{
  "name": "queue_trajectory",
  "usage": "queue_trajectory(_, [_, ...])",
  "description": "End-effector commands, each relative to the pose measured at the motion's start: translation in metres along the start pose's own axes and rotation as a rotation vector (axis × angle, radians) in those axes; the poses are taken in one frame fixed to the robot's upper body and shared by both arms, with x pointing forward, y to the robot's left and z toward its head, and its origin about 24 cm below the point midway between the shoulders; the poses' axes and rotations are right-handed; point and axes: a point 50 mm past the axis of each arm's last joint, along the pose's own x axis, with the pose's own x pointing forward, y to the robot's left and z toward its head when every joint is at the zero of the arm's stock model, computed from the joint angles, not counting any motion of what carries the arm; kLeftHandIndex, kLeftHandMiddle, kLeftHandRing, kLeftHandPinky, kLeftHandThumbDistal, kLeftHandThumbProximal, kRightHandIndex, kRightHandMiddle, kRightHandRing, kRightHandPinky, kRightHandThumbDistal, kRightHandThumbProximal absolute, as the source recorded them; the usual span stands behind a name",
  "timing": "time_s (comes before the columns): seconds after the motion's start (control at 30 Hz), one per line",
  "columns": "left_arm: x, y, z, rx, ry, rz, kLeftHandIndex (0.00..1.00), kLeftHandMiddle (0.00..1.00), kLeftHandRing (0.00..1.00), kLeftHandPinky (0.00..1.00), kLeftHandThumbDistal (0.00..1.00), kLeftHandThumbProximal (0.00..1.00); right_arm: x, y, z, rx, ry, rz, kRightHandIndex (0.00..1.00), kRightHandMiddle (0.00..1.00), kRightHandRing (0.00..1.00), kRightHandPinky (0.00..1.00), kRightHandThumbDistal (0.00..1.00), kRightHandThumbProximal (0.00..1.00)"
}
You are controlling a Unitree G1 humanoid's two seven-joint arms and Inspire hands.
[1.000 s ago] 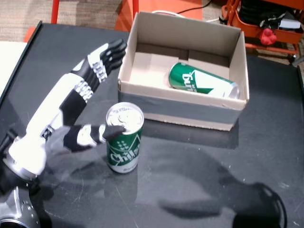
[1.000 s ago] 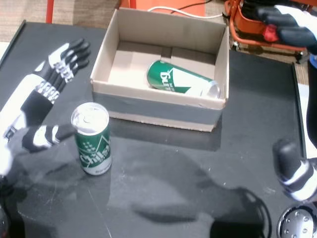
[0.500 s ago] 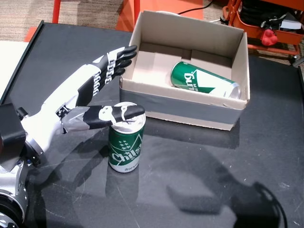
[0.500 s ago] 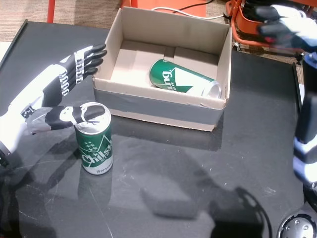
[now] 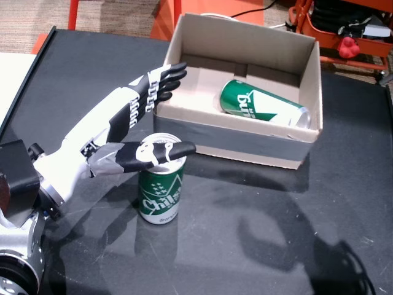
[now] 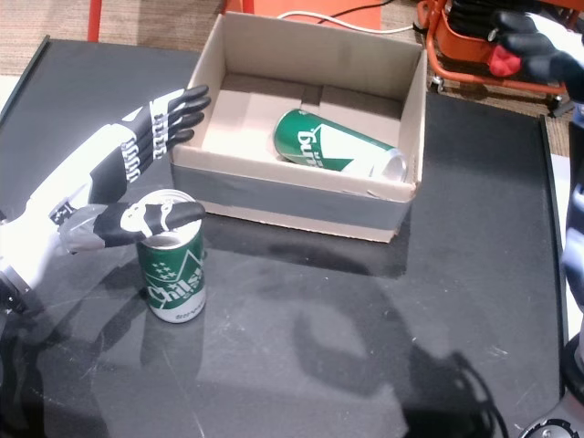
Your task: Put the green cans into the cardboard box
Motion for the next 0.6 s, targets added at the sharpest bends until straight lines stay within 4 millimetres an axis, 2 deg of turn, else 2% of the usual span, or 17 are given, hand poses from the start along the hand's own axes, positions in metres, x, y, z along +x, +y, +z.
queue_trajectory(0.0, [-0.01,-0.008,-0.01,-0.037,0.03,-0.007,1.0,1.0,1.0,1.0,1.0,0.41,-0.004,-0.002,0.003,-0.043,0.02,-0.02,0.75,0.68,0.63,0.7,0.92,0.73])
queue_trajectory(0.03, [-0.01,-0.009,-0.011,-0.042,0.033,-0.005,1.0,1.0,1.0,1.0,1.0,0.41,-0.005,0.0,0.003,-0.051,0.024,-0.029,0.74,0.68,0.62,0.68,0.77,0.76])
queue_trajectory(0.07, [-0.01,-0.01,-0.012,-0.044,0.036,-0.004,1.0,1.0,1.0,1.0,1.0,0.41,-0.005,0.001,0.003,-0.054,0.021,-0.04,0.73,0.67,0.61,0.67,0.51,0.81])
queue_trajectory(0.1, [-0.011,-0.011,-0.013,-0.048,0.04,-0.005,1.0,1.0,1.0,1.0,1.0,0.41,-0.005,-0.001,0.003,-0.077,0.002,-0.013,0.74,0.7,0.67,0.83,0.72,0.8])
queue_trajectory(0.13, [-0.011,-0.012,-0.014,-0.05,0.042,-0.006,1.0,1.0,1.0,1.0,1.0,0.41,-0.003,-0.003,0.002,-0.098,-0.022,0.01,0.73,0.7,0.69,0.93,0.92,0.72])
queue_trajectory(0.2, [-0.012,-0.014,-0.015,-0.052,0.045,-0.009,1.0,1.0,1.0,1.0,1.0,0.42,-0.002,-0.006,-0.001,-0.112,-0.055,0.04,0.73,0.69,0.71,0.99,0.99,0.63])
queue_trajectory(0.27, [-0.013,-0.016,-0.016,-0.053,0.046,-0.011,1.0,1.0,1.0,1.0,1.0,0.42,-0.003,-0.008,-0.003,-0.108,-0.062,0.037,0.72,0.68,0.72,1.0,1.0,0.59])
queue_trajectory(0.4, [-0.015,-0.02,-0.018,-0.054,0.042,-0.001,1.0,1.0,1.0,1.0,1.0,0.42,-0.006,-0.012,-0.006,-0.107,-0.073,0.042,0.71,0.71,0.75,1.0,1.0,0.65])
queue_trajectory(0.47, [-0.014,-0.02,-0.017,-0.054,0.03,0.015,1.0,1.0,1.0,1.0,1.0,0.42,-0.005,-0.014,-0.009,-0.099,-0.085,0.051,0.7,0.72,0.76,0.99,0.96,0.62])
queue_trajectory(0.5, [-0.014,-0.02,-0.016,-0.058,0.018,0.027,1.0,1.0,1.0,1.0,1.0,0.41,-0.005,-0.015,-0.011,-0.096,-0.087,0.061,0.72,0.72,0.76,0.99,0.98,0.63])
queue_trajectory(0.53, [-0.013,-0.019,-0.015,-0.059,0.004,0.044,1.0,1.0,1.0,1.0,1.0,0.39,-0.004,-0.015,-0.013,-0.102,-0.092,0.054,0.69,0.69,0.73,0.95,0.88,0.57])
queue_trajectory(0.57, [-0.011,-0.019,-0.014,-0.062,-0.008,0.057,1.0,1.0,1.0,1.0,1.0,0.39,-0.003,-0.015,-0.014,-0.111,-0.097,0.049,0.67,0.68,0.72,0.94,0.85,0.57])
